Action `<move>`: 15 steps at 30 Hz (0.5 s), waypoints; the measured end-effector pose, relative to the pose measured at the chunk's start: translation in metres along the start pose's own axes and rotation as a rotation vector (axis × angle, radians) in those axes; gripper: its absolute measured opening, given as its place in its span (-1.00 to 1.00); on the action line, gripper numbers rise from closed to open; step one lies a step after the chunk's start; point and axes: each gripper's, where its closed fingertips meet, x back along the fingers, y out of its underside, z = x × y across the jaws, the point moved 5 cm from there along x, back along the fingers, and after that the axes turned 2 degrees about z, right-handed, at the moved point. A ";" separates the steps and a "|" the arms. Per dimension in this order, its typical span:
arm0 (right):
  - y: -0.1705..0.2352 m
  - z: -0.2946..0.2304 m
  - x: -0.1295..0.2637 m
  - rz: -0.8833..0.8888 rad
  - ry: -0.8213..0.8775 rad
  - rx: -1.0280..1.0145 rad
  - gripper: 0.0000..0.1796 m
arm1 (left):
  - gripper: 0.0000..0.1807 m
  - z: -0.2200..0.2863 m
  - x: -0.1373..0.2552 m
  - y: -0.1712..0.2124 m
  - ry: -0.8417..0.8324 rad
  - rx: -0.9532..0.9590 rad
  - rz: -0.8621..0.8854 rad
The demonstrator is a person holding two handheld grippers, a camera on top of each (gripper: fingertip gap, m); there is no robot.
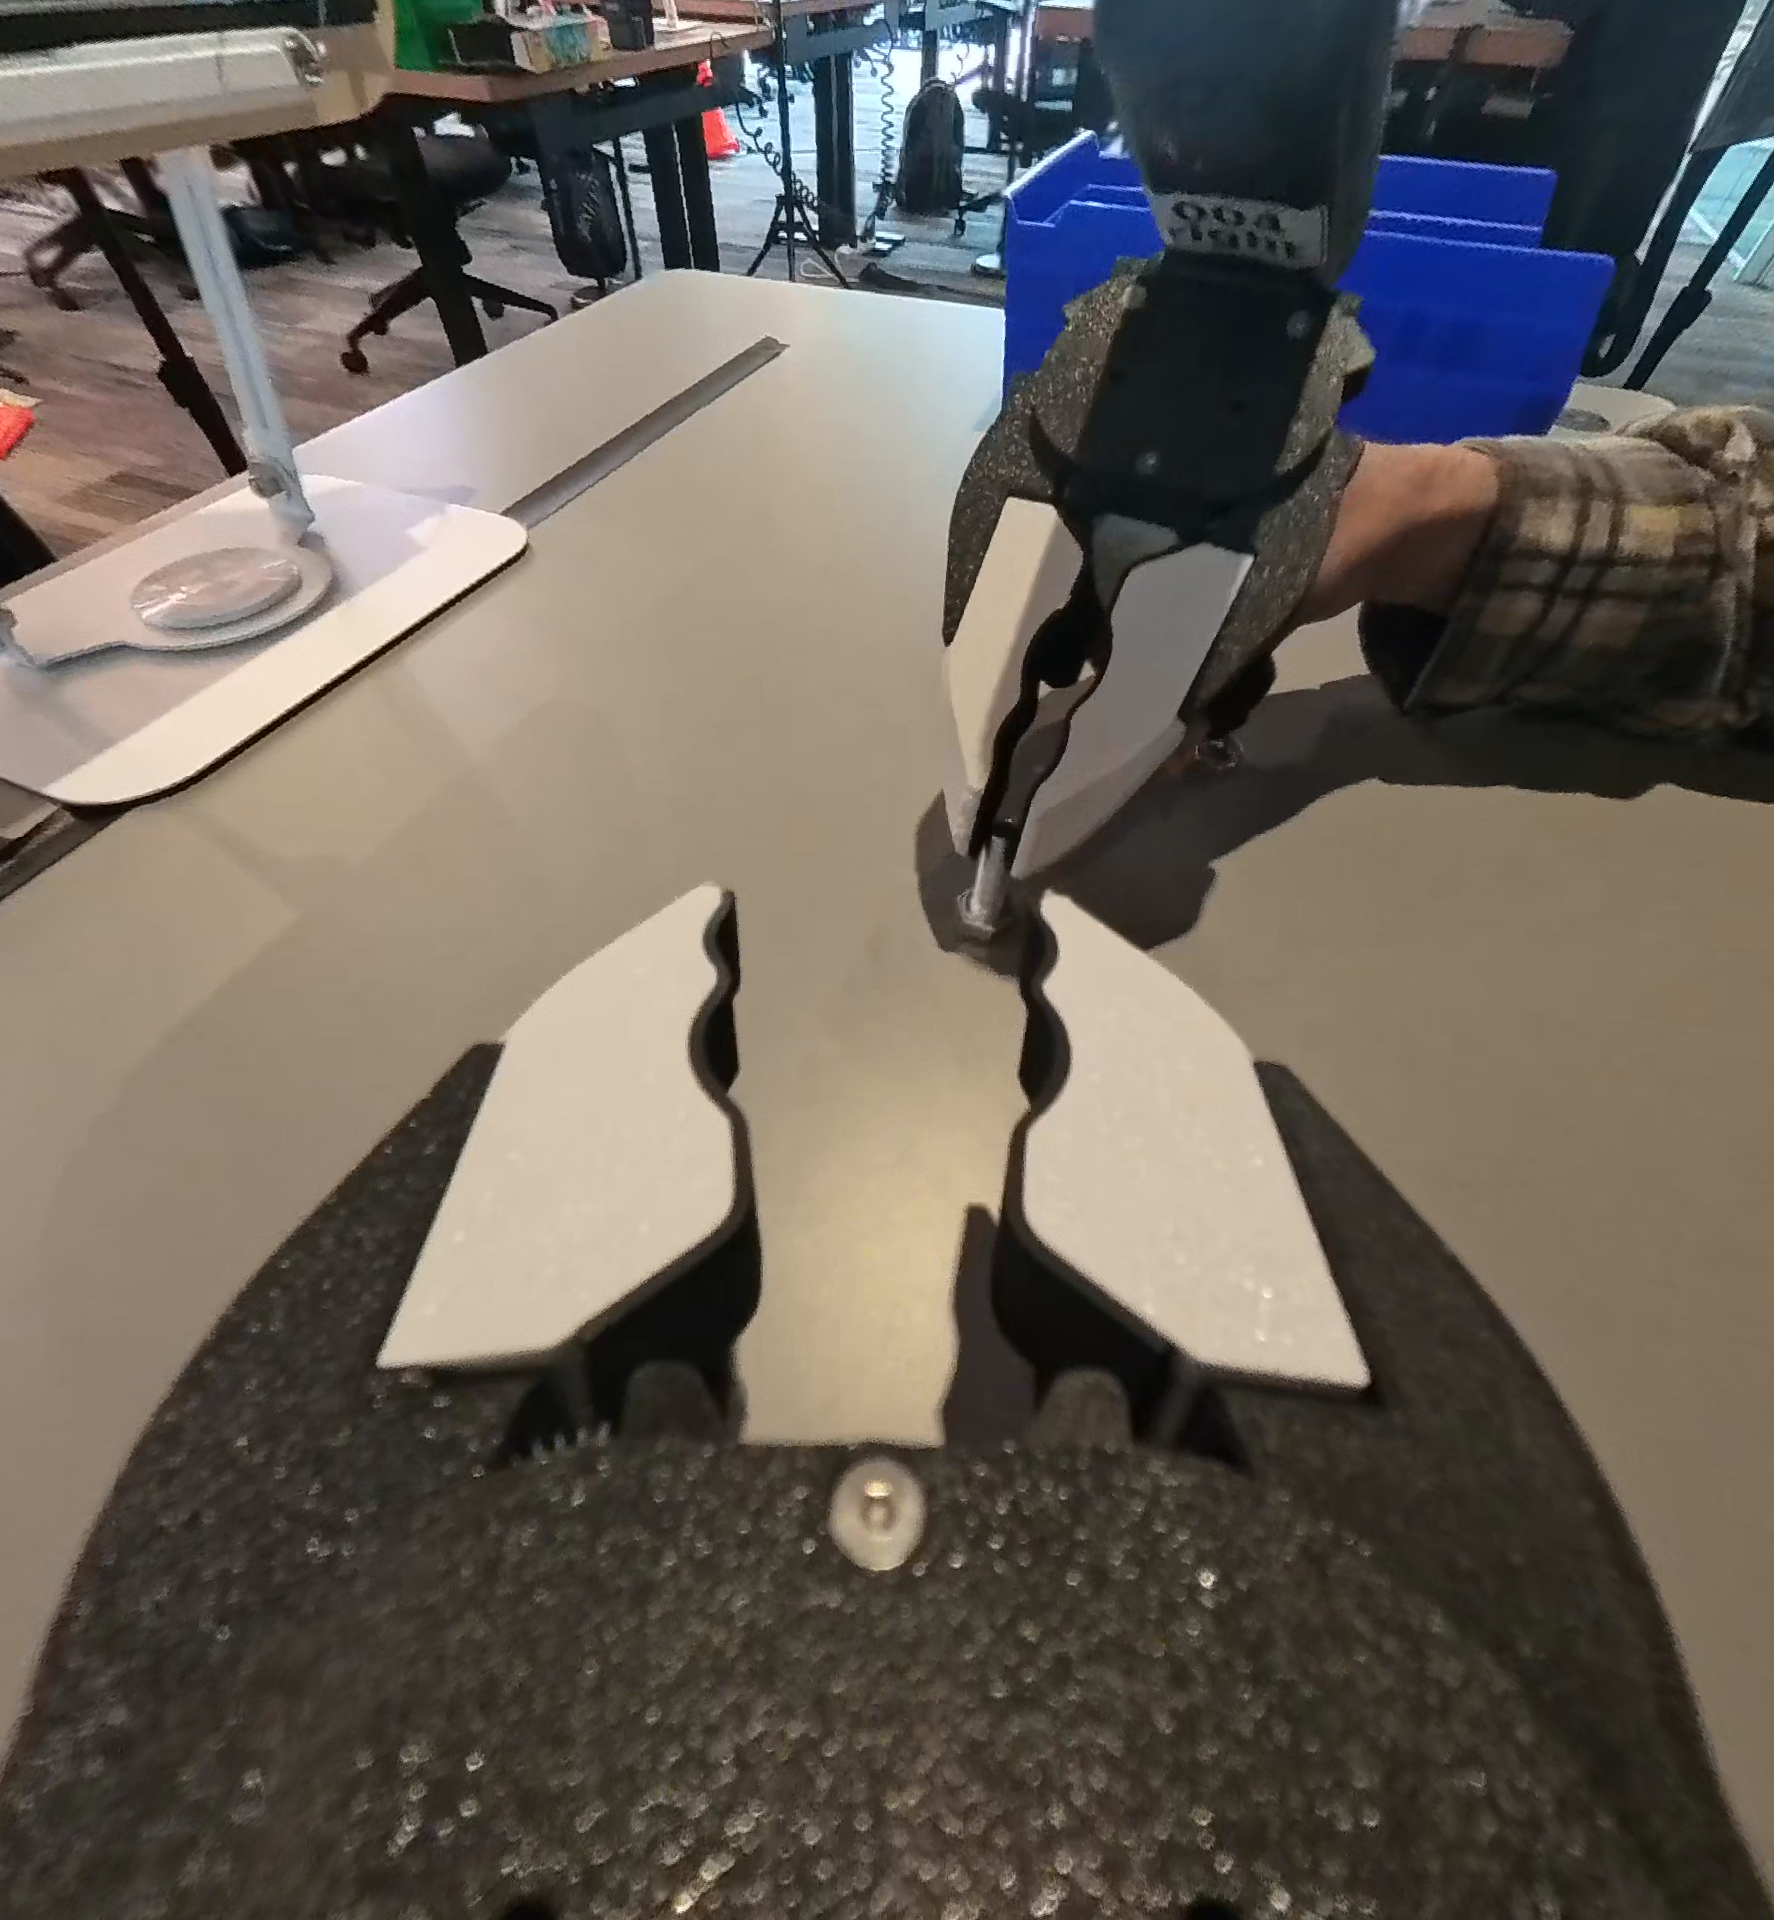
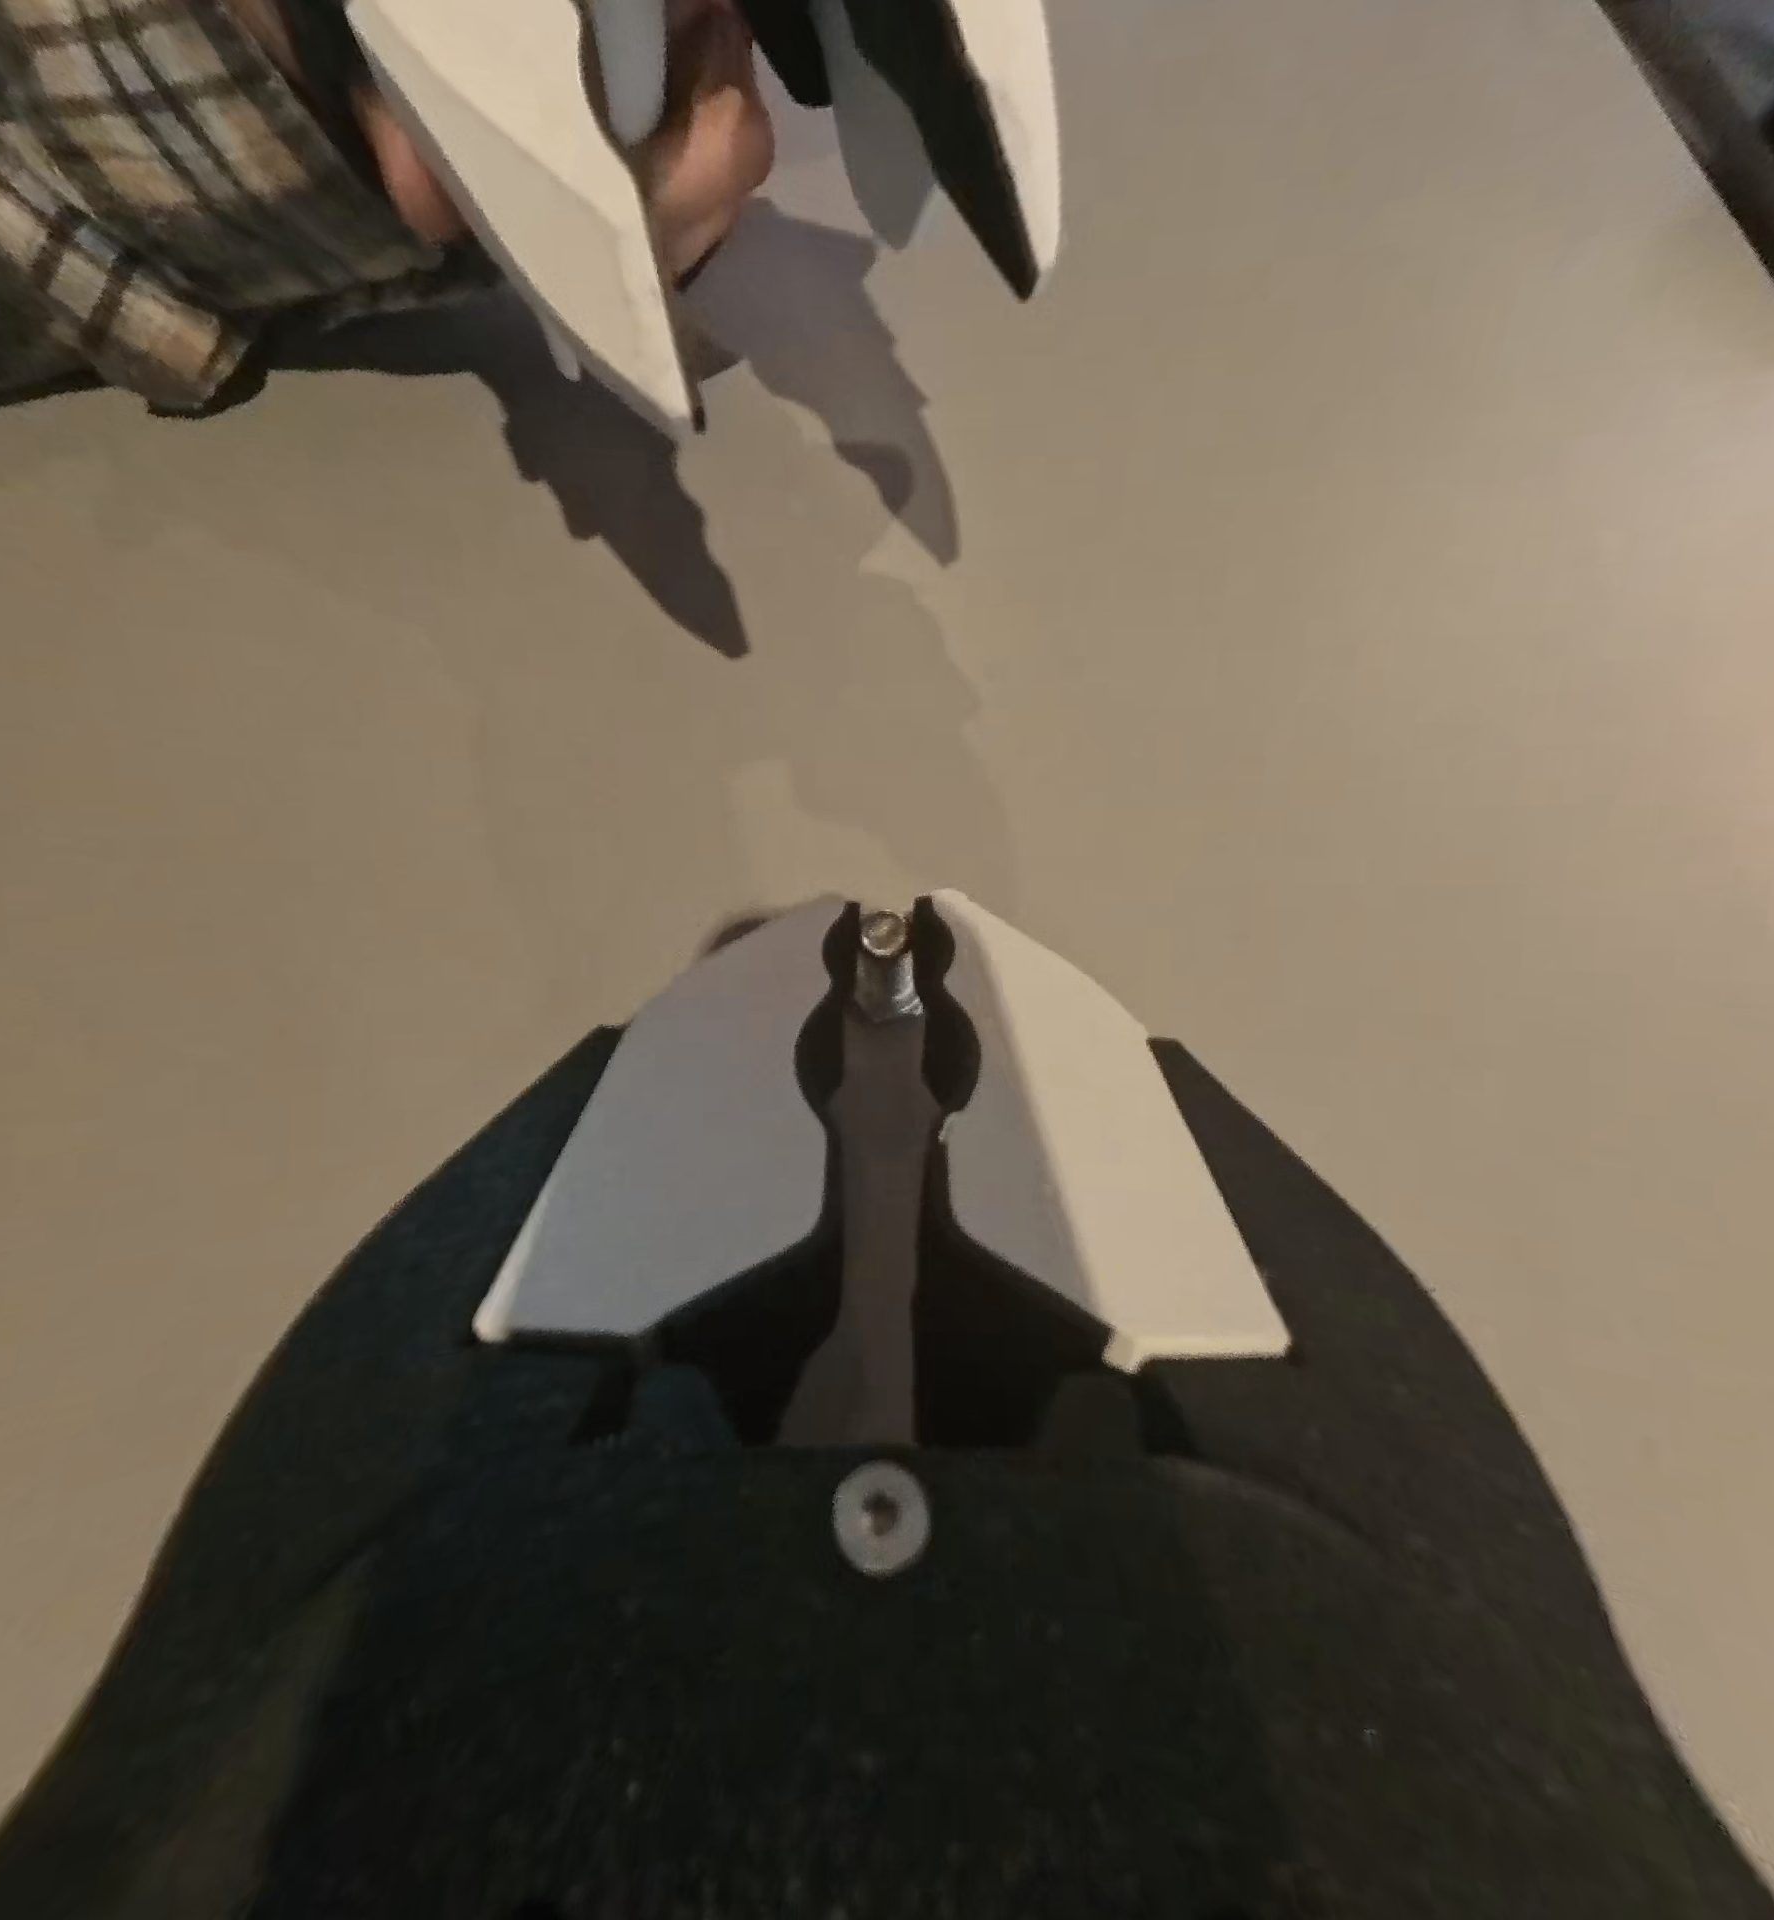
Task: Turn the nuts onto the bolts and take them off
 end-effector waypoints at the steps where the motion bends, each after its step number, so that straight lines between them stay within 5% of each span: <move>1: -0.001 0.000 0.002 0.006 -0.011 -0.011 -0.90 | -0.43 0.001 -0.002 0.000 0.000 -0.003 -0.005; 15: -0.081 -0.016 0.124 0.108 -0.013 0.018 -0.90 | -0.46 0.051 -0.071 -0.062 0.257 0.000 0.088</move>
